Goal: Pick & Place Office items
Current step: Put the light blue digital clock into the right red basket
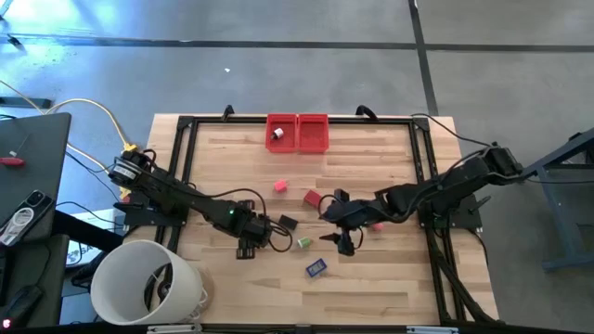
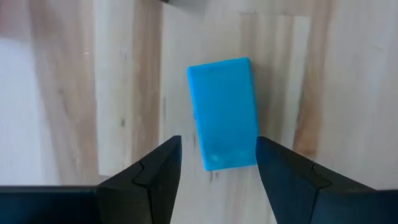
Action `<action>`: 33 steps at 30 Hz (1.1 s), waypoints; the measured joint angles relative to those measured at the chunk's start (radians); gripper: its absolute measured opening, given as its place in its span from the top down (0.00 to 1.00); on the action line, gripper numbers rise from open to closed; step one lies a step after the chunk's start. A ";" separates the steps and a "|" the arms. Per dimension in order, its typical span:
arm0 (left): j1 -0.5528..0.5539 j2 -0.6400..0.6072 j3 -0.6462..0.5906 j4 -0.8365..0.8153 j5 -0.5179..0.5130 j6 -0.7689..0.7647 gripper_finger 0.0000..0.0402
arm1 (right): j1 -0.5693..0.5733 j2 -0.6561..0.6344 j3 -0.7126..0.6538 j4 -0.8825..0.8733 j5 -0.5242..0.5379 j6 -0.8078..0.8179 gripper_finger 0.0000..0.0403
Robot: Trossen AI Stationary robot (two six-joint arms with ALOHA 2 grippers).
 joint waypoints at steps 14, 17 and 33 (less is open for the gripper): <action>-0.019 0.000 0.000 0.027 0.001 -0.060 0.51 | 0.100 0.000 0.000 0.027 0.111 0.068 0.33; -0.019 0.001 0.000 0.041 0.002 -0.060 0.51 | 0.115 0.000 0.000 0.027 0.138 0.077 0.33; -0.019 0.020 0.000 0.050 -0.002 -0.074 0.51 | 0.147 0.000 0.000 0.028 0.208 0.079 0.33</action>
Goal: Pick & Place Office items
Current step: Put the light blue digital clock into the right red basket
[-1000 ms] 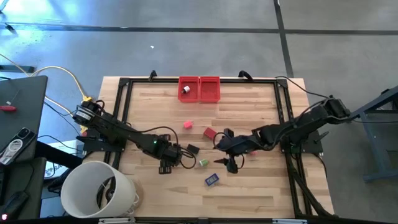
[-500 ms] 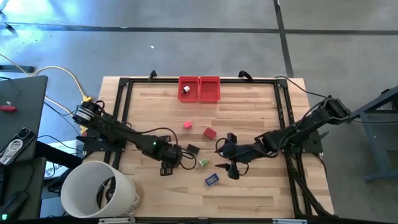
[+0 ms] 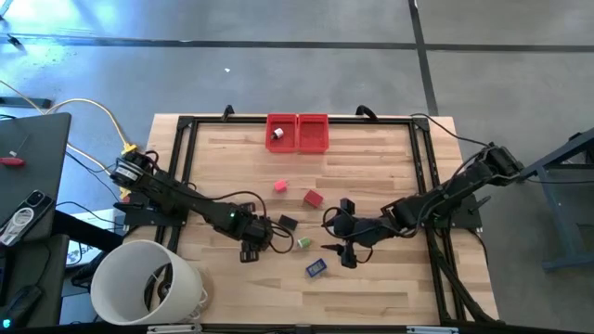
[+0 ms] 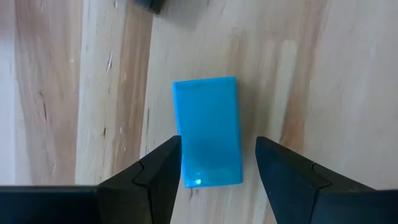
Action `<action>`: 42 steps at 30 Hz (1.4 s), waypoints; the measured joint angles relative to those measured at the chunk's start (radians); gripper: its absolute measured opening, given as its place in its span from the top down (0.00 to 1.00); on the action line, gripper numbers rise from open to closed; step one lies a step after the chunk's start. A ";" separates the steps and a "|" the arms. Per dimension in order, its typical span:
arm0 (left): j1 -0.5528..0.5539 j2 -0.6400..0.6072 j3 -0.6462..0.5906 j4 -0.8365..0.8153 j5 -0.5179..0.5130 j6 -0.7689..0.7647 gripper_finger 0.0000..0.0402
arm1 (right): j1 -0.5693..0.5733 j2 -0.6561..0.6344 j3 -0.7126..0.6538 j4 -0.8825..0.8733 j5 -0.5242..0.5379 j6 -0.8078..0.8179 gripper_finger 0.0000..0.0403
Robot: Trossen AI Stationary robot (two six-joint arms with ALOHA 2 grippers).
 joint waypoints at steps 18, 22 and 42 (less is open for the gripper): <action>0.000 0.088 0.004 0.012 -0.013 0.000 0.51 | 0.000 0.000 0.000 -0.009 -0.002 0.032 0.33; 0.003 0.088 0.004 0.012 -0.016 0.000 0.51 | 0.000 0.000 0.000 -0.017 -0.002 0.051 0.33; -0.002 0.072 0.021 0.027 -0.044 0.012 0.61 | 0.000 0.000 0.000 -0.017 -0.055 0.039 0.33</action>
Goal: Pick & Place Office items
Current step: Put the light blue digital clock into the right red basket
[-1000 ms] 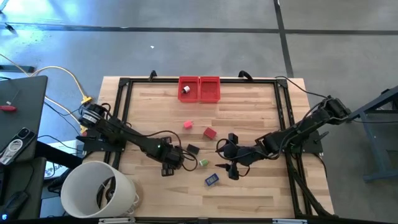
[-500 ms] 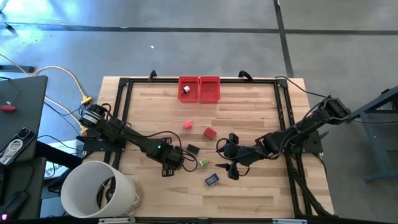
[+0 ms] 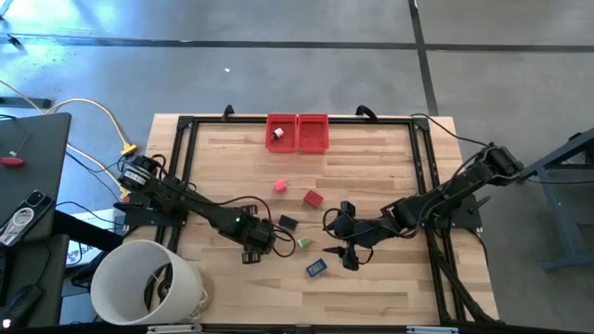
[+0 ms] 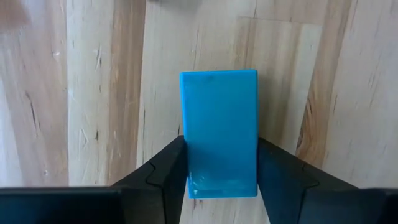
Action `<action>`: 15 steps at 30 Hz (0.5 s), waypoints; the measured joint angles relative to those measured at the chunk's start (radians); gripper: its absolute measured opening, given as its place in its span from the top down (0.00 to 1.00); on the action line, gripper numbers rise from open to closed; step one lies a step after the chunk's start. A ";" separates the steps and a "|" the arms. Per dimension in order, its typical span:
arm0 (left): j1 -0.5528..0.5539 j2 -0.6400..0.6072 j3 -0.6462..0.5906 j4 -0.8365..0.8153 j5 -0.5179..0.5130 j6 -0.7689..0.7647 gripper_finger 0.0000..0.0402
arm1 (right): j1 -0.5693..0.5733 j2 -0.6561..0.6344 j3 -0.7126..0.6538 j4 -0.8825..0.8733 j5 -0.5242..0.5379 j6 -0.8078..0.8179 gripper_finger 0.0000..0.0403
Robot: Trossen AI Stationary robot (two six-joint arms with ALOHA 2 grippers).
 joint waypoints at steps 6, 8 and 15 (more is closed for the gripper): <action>0.001 -0.059 0.030 0.075 -0.083 0.073 0.62 | -0.001 0.000 0.000 -0.001 0.034 -0.061 0.33; 0.001 -0.082 0.029 0.106 -0.085 0.091 0.62 | -0.002 0.000 0.000 0.004 0.051 -0.080 0.33; 0.000 -0.134 0.031 0.257 -0.093 0.188 0.62 | -0.007 0.000 0.000 0.053 0.121 -0.153 0.33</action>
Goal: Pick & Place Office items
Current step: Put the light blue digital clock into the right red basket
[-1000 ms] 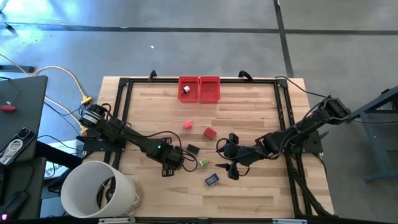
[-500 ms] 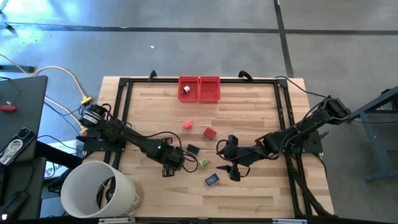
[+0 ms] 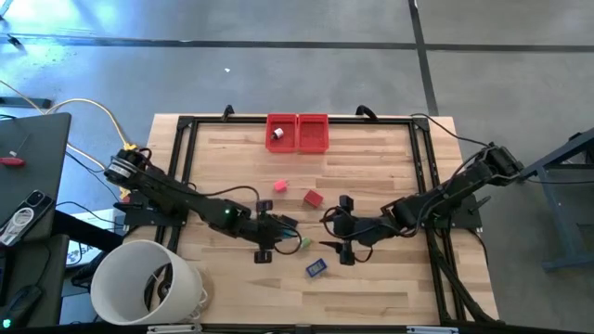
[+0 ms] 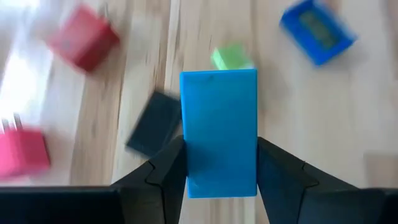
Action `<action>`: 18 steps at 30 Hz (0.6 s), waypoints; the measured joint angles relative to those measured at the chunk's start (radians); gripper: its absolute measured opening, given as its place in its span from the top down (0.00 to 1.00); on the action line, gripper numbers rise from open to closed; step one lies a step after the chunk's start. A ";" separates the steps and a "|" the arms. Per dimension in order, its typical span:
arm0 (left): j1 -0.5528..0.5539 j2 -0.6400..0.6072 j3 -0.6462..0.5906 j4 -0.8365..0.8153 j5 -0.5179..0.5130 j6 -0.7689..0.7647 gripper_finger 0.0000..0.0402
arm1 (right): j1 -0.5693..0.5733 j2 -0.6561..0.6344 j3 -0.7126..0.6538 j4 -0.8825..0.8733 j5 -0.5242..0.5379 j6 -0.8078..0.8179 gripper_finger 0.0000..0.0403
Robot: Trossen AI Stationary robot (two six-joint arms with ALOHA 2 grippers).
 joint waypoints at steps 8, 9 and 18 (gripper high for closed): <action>0.001 -0.005 0.000 0.154 -0.030 0.127 0.62 | -0.036 0.012 0.000 0.053 0.004 0.001 0.33; 0.003 -0.005 0.000 0.169 -0.031 0.143 0.62 | -0.043 0.021 0.000 0.057 0.004 -0.001 0.33; 0.030 -0.005 0.000 0.207 -0.100 0.213 0.62 | -0.109 0.127 0.000 0.184 -0.065 -0.160 0.33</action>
